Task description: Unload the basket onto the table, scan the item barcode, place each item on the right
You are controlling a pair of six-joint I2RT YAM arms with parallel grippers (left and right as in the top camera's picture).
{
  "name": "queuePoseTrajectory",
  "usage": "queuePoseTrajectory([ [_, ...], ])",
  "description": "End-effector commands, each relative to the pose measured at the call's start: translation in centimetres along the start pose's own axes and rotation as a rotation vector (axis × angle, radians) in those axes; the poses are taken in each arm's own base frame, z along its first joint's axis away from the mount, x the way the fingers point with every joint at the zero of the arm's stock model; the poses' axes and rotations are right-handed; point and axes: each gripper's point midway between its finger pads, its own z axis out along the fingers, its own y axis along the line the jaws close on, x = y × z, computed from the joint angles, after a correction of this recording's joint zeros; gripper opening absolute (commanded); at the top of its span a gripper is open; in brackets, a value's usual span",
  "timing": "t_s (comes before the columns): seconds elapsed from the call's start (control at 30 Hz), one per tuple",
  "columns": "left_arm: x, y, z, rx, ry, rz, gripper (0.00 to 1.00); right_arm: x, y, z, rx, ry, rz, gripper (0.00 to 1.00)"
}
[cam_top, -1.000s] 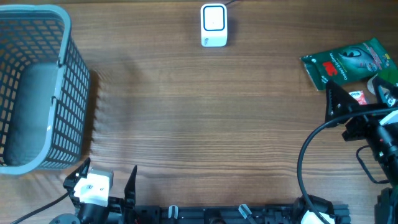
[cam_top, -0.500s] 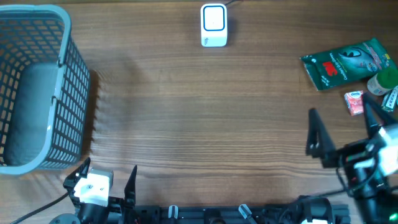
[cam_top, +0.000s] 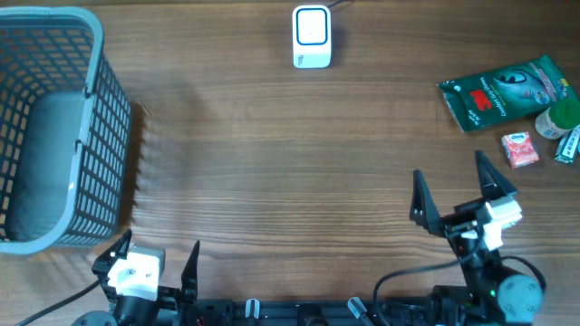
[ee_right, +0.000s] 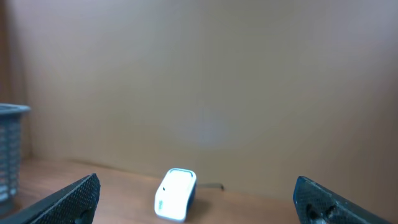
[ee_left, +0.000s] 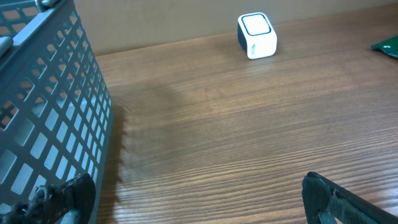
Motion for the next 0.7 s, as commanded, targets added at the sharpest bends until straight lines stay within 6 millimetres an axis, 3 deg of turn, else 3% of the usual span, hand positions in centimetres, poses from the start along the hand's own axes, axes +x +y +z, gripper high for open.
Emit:
queuePoseTrajectory([
  [0.0, -0.1, -0.3, 0.0, 0.016, -0.005, -0.001, 1.0, 2.6, -2.2, -0.2, 0.121, 0.022, 0.1, 1.0],
  [0.1, -0.1, -0.3, 0.0, 0.016, -0.005, -0.001, 1.0, 5.0, -3.4, -0.4, 0.19, 0.06, 0.152, 1.0],
  [0.43, -0.1, -0.3, 0.0, 0.016, -0.005, -0.001, 1.0, 10.3, -4.2, -1.1, 0.246, 0.207, 0.182, 1.0],
  [0.47, -0.1, -0.3, 0.0, 0.016, -0.005, -0.001, 1.0, 11.6, -4.2, -1.4, 0.254, 0.258, 0.193, 1.0],
  [0.67, -0.1, -0.3, 0.0, 0.016, -0.005, -0.001, 1.0, 11.5, -4.3, -1.4, 0.257, 0.257, 0.193, 1.0],
])
